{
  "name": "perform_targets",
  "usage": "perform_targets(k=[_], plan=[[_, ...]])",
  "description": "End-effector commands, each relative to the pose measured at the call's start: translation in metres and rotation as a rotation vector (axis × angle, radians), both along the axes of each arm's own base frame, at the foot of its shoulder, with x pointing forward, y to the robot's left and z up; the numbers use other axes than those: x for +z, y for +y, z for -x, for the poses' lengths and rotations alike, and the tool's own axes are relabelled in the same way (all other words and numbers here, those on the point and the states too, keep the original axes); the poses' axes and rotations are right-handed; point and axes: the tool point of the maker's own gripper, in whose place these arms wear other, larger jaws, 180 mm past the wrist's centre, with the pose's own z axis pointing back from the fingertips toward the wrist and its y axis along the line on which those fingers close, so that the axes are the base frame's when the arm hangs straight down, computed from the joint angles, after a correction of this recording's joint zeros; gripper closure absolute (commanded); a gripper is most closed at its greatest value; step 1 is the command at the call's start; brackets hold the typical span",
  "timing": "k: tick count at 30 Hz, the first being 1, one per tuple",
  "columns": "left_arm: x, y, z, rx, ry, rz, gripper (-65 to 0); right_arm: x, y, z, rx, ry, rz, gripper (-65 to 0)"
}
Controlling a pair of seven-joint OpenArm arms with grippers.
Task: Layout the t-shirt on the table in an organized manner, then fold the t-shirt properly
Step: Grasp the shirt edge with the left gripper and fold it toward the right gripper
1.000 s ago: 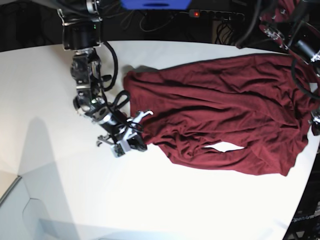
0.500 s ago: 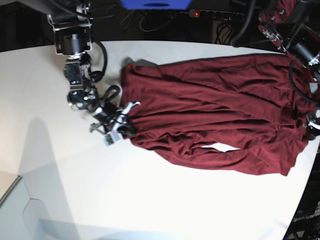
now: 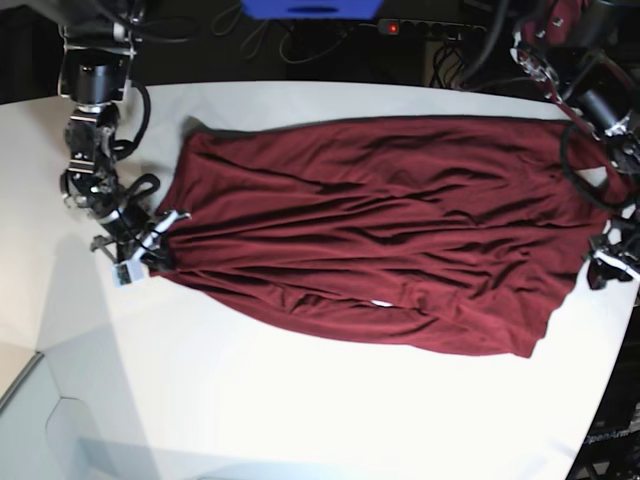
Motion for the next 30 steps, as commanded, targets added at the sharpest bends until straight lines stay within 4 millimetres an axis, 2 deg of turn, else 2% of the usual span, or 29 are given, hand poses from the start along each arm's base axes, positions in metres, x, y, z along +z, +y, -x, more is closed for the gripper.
perform_targets(k=[1, 5, 8, 10, 12, 14, 19, 26, 30], plan=[[0.022, 0.010, -0.009, 0.009, -0.068, -0.022, -34.7, 0.011, -0.015, -0.005, -0.024, -0.024, 0.030, 0.0], [0.007, -0.005, -0.017, -0.030, -0.047, 0.017, -34.7, 0.036, -0.022, -0.004, -0.041, -0.102, 0.050, 0.0], [0.009, -0.029, -0.038, -0.073, -0.085, 0.041, -34.5, 0.060, -0.005, -0.006, -0.024, -0.174, 0.045, 0.0], [0.003, -0.044, -0.046, -0.094, -0.098, 0.051, -34.4, 0.072, 0.006, -0.004, -0.012, -0.211, 0.043, 0.0], [-0.013, -0.059, -0.050, -0.123, -0.071, 0.043, -34.3, 0.083, 0.016, -0.001, -0.001, -0.244, 0.042, 0.0], [-0.033, -0.063, -0.048, -0.133, -0.025, 0.030, -34.3, 0.089, 0.023, 0.002, 0.003, -0.264, 0.036, 0.0], [-0.067, -0.060, -0.038, -0.129, 0.041, 0.031, -34.3, 0.090, 0.027, 0.004, 0.006, -0.267, 0.032, 0.0], [-0.094, -0.013, -0.004, -0.089, 0.177, -0.003, -34.3, 0.084, 0.027, 0.010, 0.006, -0.250, 0.032, 0.0], [-0.095, 0.007, 0.017, -0.077, 0.206, -0.049, -34.3, 0.084, 0.027, 0.010, 0.006, -0.250, 0.030, 0.0]])
